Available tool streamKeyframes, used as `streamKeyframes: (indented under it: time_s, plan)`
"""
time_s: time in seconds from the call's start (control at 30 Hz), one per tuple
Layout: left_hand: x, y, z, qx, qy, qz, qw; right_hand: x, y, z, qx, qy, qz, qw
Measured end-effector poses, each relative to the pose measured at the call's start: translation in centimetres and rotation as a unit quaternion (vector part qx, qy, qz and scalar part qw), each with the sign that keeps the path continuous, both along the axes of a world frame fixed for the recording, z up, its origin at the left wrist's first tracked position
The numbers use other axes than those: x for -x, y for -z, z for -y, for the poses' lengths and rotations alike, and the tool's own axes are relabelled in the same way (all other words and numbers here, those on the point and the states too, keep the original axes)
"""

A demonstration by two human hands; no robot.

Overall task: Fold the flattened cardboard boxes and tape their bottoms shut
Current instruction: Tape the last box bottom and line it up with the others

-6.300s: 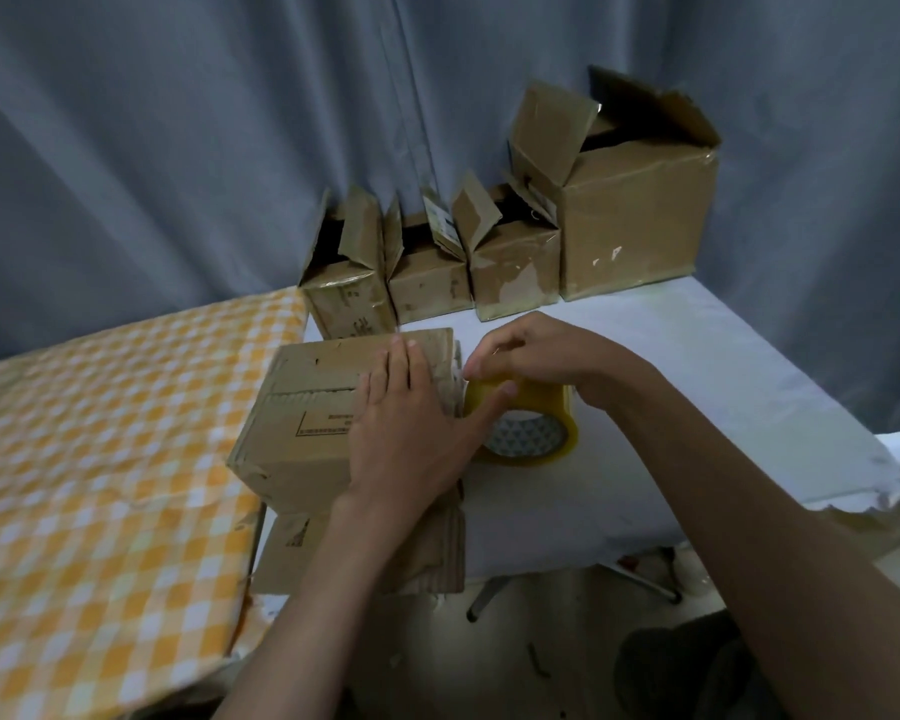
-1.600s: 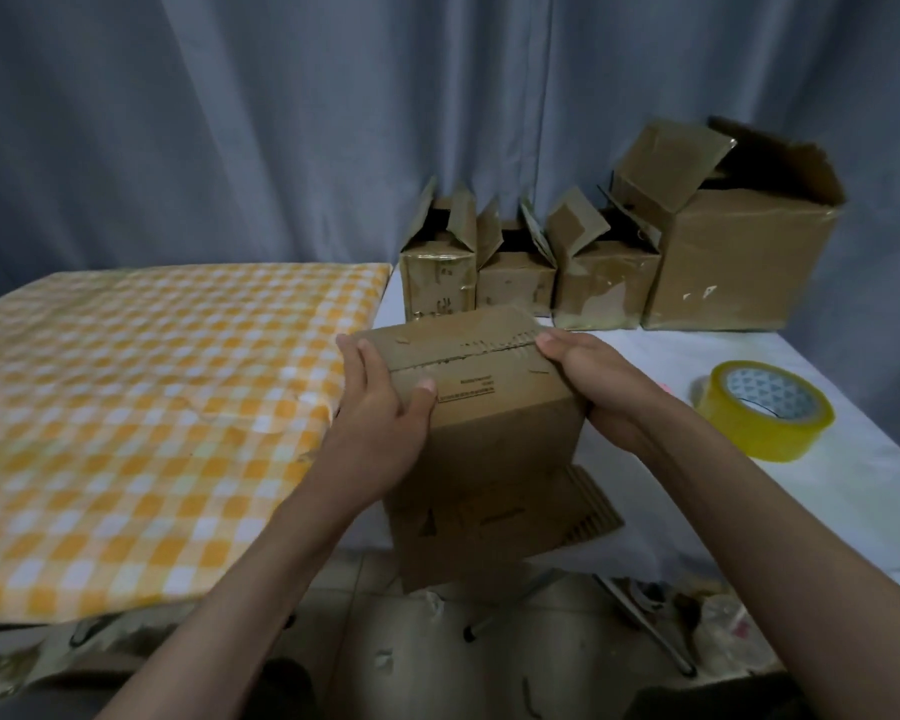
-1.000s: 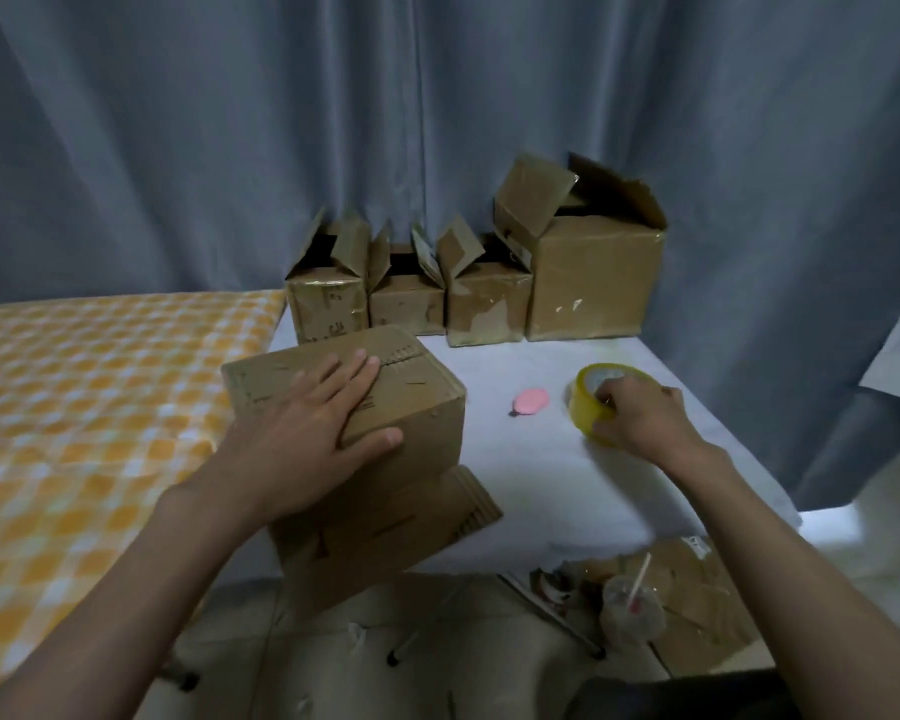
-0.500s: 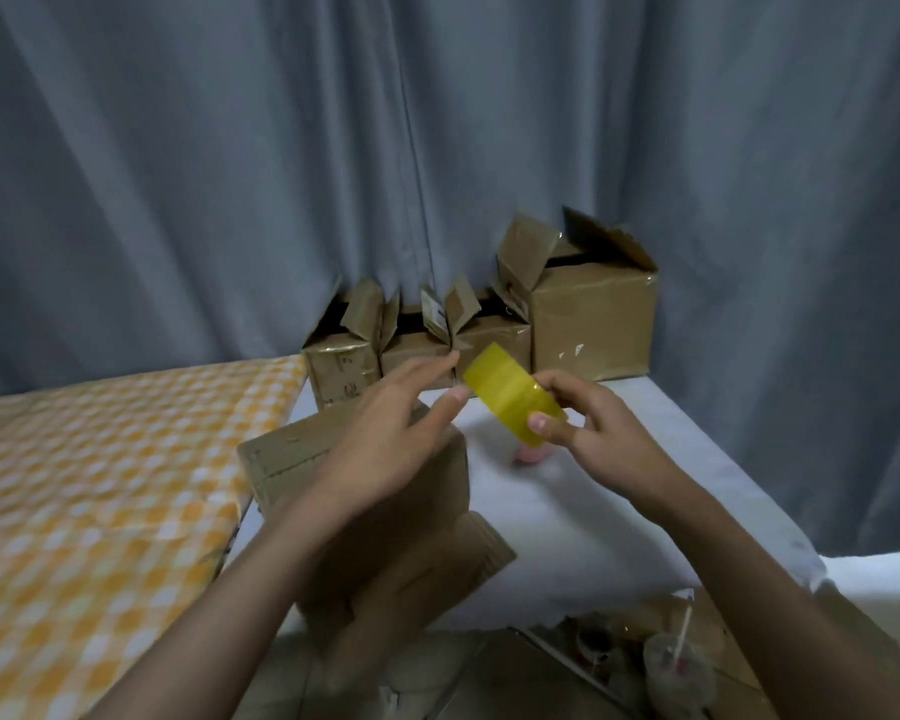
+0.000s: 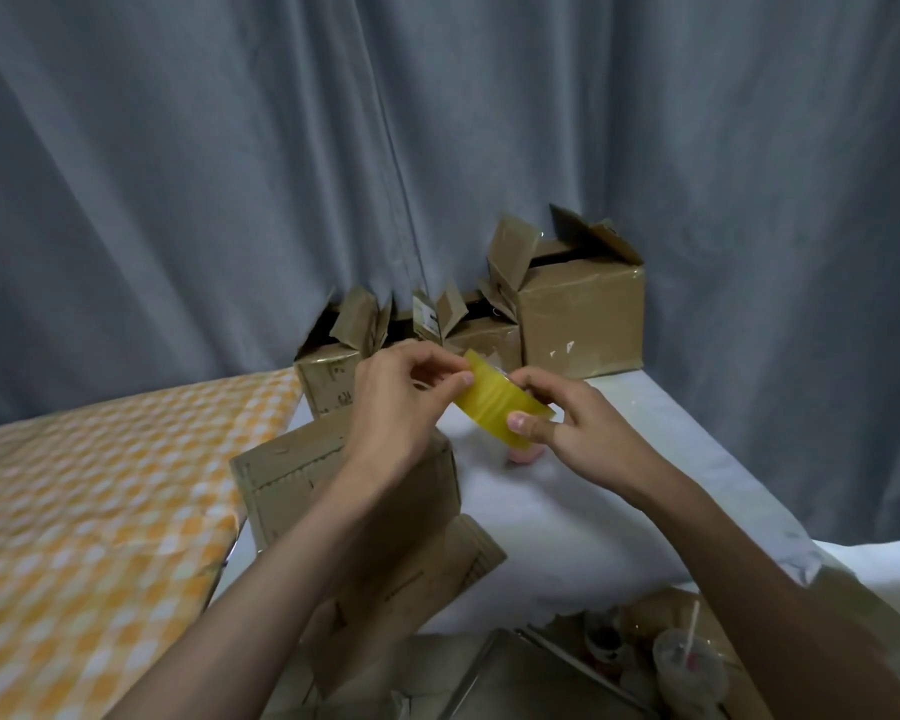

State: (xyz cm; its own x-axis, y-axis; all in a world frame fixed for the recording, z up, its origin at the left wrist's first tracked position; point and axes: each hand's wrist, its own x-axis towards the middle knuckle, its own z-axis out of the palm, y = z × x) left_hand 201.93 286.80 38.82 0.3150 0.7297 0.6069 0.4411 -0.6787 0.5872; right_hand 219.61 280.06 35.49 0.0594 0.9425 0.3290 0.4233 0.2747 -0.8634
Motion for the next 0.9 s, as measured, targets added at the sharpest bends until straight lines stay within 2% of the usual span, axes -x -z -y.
streamKeyframes:
  time_s: [0.13,0.2,0.37,0.47,0.53,0.63,0.73,0.9]
  plan:
    - [-0.4,0.1,-0.4,0.048,-0.005,0.009,0.999,-0.2,-0.2,0.1,-0.005,-0.005,0.02,1.0]
    - [-0.5,0.0,-0.8,0.109,0.002,0.025,0.994,-0.5,-0.1,0.0,-0.014,0.003,0.011,1.0]
    - [-0.5,-1.3,-1.5,0.264,0.05,0.059,0.961,-0.6,-0.2,0.1,0.005,0.083,0.023,0.996]
    - [-0.5,-1.7,-2.0,0.34,0.084,0.094,0.932,0.2,-0.3,0.1,0.025,0.106,-0.026,0.994]
    - [0.0,-1.8,-2.6,0.357,0.097,0.098,0.924,0.6,-0.6,0.4,0.051,0.086,-0.074,0.992]
    - [0.9,-2.2,-3.9,0.358,0.098,0.093,0.924,1.3,-1.6,1.1,0.096,0.003,-0.147,0.984]
    - [2.1,-2.5,-5.9,0.346,0.075,0.058,0.933,1.6,-2.3,1.7,0.131,-0.01,-0.186,0.974]
    - [4.6,-2.1,-10.6,0.304,-0.006,0.044,0.952,1.4,-1.6,2.6,0.157,0.009,-0.149,0.976]
